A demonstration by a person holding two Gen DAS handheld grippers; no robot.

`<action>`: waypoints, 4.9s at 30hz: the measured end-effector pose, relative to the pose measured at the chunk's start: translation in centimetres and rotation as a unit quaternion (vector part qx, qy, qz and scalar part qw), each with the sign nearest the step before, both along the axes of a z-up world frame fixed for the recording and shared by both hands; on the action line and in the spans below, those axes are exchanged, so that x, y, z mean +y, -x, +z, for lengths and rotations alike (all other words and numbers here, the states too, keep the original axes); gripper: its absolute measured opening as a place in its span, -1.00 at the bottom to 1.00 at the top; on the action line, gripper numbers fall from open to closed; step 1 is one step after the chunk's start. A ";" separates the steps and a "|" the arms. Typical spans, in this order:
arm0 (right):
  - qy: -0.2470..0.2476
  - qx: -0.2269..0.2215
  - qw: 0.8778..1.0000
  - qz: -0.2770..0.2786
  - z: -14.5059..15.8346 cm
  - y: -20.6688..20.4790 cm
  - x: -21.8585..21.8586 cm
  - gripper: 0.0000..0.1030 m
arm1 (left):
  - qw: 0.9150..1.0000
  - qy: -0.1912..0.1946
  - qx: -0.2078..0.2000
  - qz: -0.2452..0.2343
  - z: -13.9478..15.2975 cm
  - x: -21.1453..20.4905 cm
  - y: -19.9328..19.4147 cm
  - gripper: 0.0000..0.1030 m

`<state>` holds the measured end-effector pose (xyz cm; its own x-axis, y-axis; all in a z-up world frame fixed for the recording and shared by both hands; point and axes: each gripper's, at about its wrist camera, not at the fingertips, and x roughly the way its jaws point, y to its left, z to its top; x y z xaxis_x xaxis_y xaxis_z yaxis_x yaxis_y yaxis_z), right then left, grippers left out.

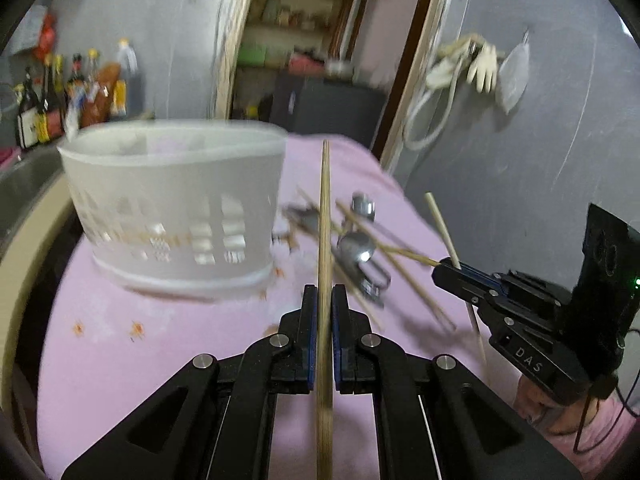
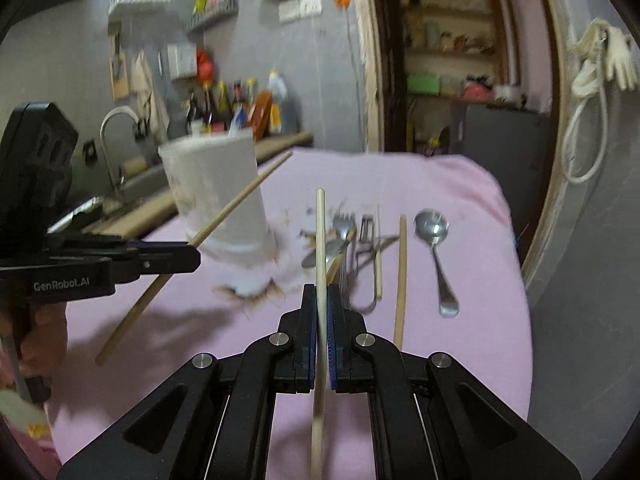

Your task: Organize utensils

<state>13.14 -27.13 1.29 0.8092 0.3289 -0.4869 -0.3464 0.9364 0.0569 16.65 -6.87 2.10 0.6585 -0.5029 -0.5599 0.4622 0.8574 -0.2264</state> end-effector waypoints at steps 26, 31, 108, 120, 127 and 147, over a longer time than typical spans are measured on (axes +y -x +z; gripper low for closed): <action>-0.100 -0.198 0.975 0.021 11.0 -3.4 6.4 -0.95 | 0.970 0.152 -0.165 0.095 10.3 12.0 -4.5 -0.92; -0.154 -0.243 0.958 0.021 12.6 -5.7 7.3 -0.95 | 0.951 0.179 -0.205 0.149 11.7 14.6 -7.6 -0.91; 0.028 -0.028 0.995 -0.094 0.3 -7.0 -7.6 0.91 | 0.993 -0.113 0.045 0.015 -3.0 -4.5 -2.6 0.66; 0.080 0.133 0.987 -0.038 -3.6 -11.9 -6.4 0.34 | 0.975 -0.175 0.133 -0.012 -6.4 -7.4 -5.4 -0.42; 0.129 0.152 0.979 -0.033 -4.5 -15.0 -5.7 0.29 | 0.975 -0.172 0.143 0.000 -6.9 -8.2 -7.6 -0.90; 0.126 0.189 0.974 -0.015 -5.2 -21.5 -4.5 -0.19 | 0.968 -0.155 0.198 -0.024 -6.2 -6.9 -9.1 -0.93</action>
<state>34.68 -31.64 -3.88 0.5638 0.1387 -0.8142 -0.3173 0.9465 -0.0585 25.75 -13.74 -4.06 0.3422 -0.2943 -0.8924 0.4331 0.8922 -0.1281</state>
